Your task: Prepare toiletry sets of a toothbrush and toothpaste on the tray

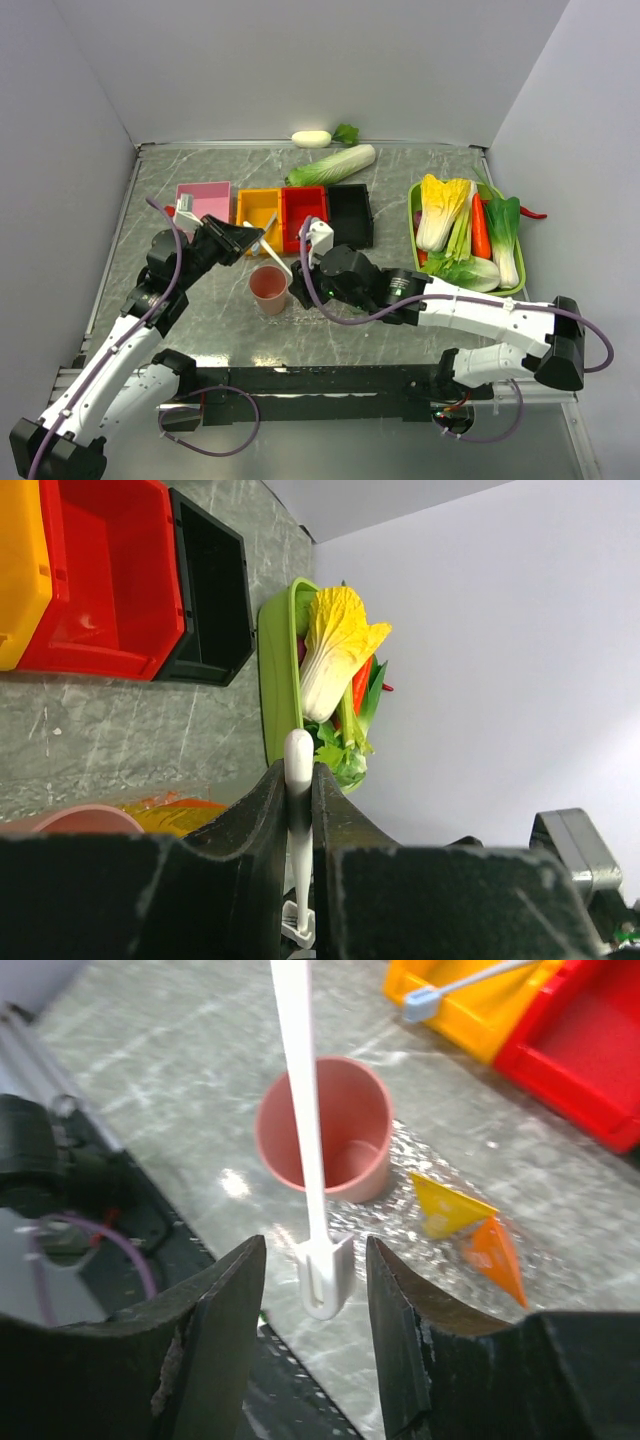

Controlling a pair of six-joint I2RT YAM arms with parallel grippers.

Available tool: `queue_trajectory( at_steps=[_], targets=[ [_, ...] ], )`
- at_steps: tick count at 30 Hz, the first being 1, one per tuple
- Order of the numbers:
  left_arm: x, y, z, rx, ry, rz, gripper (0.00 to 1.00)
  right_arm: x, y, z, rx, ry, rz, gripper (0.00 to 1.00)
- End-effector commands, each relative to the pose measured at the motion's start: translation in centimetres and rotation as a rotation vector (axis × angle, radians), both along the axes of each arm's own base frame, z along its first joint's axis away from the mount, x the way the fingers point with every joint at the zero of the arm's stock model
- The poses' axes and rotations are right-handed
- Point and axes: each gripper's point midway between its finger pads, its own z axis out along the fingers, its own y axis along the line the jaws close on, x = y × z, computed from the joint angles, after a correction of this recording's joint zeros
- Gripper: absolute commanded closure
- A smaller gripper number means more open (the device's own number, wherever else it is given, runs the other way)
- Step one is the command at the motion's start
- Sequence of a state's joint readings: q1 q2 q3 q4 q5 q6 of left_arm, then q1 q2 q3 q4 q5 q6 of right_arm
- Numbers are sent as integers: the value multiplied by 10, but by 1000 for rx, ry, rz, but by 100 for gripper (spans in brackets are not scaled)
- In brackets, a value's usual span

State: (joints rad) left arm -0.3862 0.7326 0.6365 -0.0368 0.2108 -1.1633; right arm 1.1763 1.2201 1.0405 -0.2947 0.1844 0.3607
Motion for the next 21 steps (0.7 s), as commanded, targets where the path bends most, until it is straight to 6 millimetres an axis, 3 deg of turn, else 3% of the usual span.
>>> queue_trajectory(
  at_steps=[1, 15, 21],
  targets=[
    [3, 3, 24, 1, -56, 18, 99, 10, -8, 8, -91, -90, -55, 50],
    [3, 3, 25, 17, -56, 15, 99, 12, 2, 3, -184, -143, -55, 57],
    [2, 3, 26, 16, -61, 10, 99, 12, 3, 2, -205, -152, -53, 67]
  ],
)
